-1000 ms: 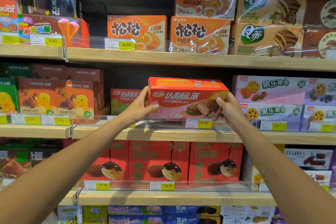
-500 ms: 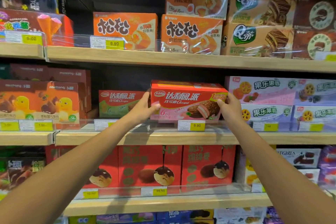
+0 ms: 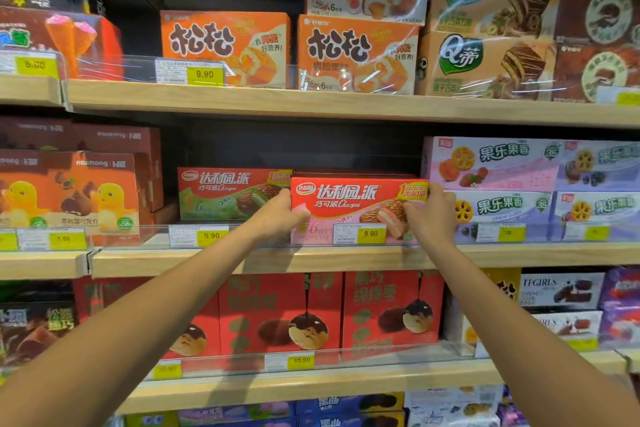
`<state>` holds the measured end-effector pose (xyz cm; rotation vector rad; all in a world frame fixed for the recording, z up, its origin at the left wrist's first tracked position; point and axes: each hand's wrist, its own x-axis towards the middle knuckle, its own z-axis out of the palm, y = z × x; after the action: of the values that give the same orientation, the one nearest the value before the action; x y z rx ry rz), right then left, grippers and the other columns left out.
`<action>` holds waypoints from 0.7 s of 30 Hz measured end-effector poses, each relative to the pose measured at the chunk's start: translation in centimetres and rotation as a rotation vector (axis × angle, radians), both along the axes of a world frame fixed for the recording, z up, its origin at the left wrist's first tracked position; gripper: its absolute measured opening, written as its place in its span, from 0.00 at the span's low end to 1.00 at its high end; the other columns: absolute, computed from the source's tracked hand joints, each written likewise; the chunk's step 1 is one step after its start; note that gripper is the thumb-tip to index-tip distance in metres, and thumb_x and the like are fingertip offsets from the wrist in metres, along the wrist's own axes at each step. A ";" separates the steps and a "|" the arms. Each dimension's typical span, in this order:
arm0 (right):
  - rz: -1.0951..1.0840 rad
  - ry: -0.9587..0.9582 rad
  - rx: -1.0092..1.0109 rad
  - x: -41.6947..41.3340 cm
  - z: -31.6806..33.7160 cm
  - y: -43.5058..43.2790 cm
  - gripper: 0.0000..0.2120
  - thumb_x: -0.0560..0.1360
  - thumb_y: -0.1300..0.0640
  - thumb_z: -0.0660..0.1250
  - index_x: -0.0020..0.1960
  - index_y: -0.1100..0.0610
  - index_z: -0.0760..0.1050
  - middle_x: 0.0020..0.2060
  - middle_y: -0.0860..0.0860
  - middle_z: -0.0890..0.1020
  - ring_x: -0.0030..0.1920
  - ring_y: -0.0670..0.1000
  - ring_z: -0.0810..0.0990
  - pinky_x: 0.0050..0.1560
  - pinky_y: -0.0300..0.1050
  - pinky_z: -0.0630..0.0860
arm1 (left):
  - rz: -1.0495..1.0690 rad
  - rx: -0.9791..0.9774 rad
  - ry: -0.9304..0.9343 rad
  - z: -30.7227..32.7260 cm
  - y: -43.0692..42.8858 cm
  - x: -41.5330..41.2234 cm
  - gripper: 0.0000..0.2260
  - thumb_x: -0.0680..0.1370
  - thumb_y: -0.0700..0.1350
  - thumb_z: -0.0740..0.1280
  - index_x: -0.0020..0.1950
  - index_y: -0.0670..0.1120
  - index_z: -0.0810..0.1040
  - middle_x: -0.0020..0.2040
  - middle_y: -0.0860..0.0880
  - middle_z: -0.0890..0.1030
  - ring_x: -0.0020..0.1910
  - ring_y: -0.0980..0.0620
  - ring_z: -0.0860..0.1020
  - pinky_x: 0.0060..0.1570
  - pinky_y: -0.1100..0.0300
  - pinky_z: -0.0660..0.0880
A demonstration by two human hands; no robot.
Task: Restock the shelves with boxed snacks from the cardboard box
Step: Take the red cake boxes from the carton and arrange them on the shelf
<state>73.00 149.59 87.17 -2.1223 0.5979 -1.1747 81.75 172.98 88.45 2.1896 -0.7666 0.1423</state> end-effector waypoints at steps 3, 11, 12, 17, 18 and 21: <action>-0.039 0.024 -0.046 -0.2 -0.4 0.7 0.19 0.76 0.59 0.66 0.64 0.63 0.66 0.61 0.60 0.67 0.51 0.58 0.75 0.44 0.44 0.68 | -0.002 -0.019 0.022 0.2 -0.2 -0.1 0.08 0.78 0.41 0.63 0.56 0.46 0.71 0.52 0.50 0.77 0.53 0.51 0.75 0.51 0.59 0.68; 0.004 0.082 -0.143 1.5 -0.4 1.8 0.19 0.75 0.62 0.65 0.63 0.63 0.64 0.62 0.59 0.65 0.54 0.61 0.76 0.46 0.49 0.73 | 0.073 0.040 0.070 0.3 -0.9 2.3 0.15 0.75 0.47 0.64 0.60 0.43 0.72 0.56 0.47 0.79 0.55 0.47 0.77 0.56 0.53 0.74; 0.007 0.094 -0.142 1.7 -0.3 1.8 0.19 0.75 0.61 0.65 0.63 0.63 0.64 0.63 0.59 0.65 0.55 0.61 0.75 0.48 0.49 0.74 | 0.085 0.048 0.064 0.2 -1.0 2.7 0.16 0.75 0.48 0.64 0.59 0.43 0.72 0.56 0.46 0.79 0.55 0.46 0.77 0.58 0.51 0.74; 0.005 0.181 -0.197 1.9 0.2 1.6 0.21 0.76 0.57 0.65 0.65 0.63 0.63 0.64 0.59 0.66 0.59 0.61 0.73 0.46 0.46 0.69 | 0.121 0.062 0.047 0.5 -1.2 3.2 0.16 0.75 0.47 0.65 0.60 0.42 0.74 0.58 0.45 0.79 0.56 0.45 0.76 0.60 0.48 0.74; 0.006 0.202 -0.208 1.9 0.3 1.5 0.22 0.76 0.56 0.65 0.66 0.63 0.63 0.64 0.60 0.66 0.59 0.61 0.73 0.45 0.46 0.68 | 0.138 0.065 0.046 0.6 -1.3 3.2 0.16 0.75 0.47 0.66 0.60 0.41 0.74 0.58 0.45 0.78 0.57 0.45 0.76 0.60 0.47 0.74; 0.009 0.266 -0.231 2.4 0.4 1.1 0.23 0.77 0.52 0.64 0.66 0.63 0.62 0.63 0.60 0.67 0.58 0.62 0.74 0.45 0.47 0.67 | 0.196 0.115 0.019 0.9 -1.4 3.7 0.15 0.77 0.50 0.66 0.59 0.42 0.74 0.57 0.45 0.79 0.55 0.45 0.77 0.59 0.47 0.74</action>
<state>75.44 150.69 87.61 -2.4999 0.5915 -1.0030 85.45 171.53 89.32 2.3706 -0.5602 0.1798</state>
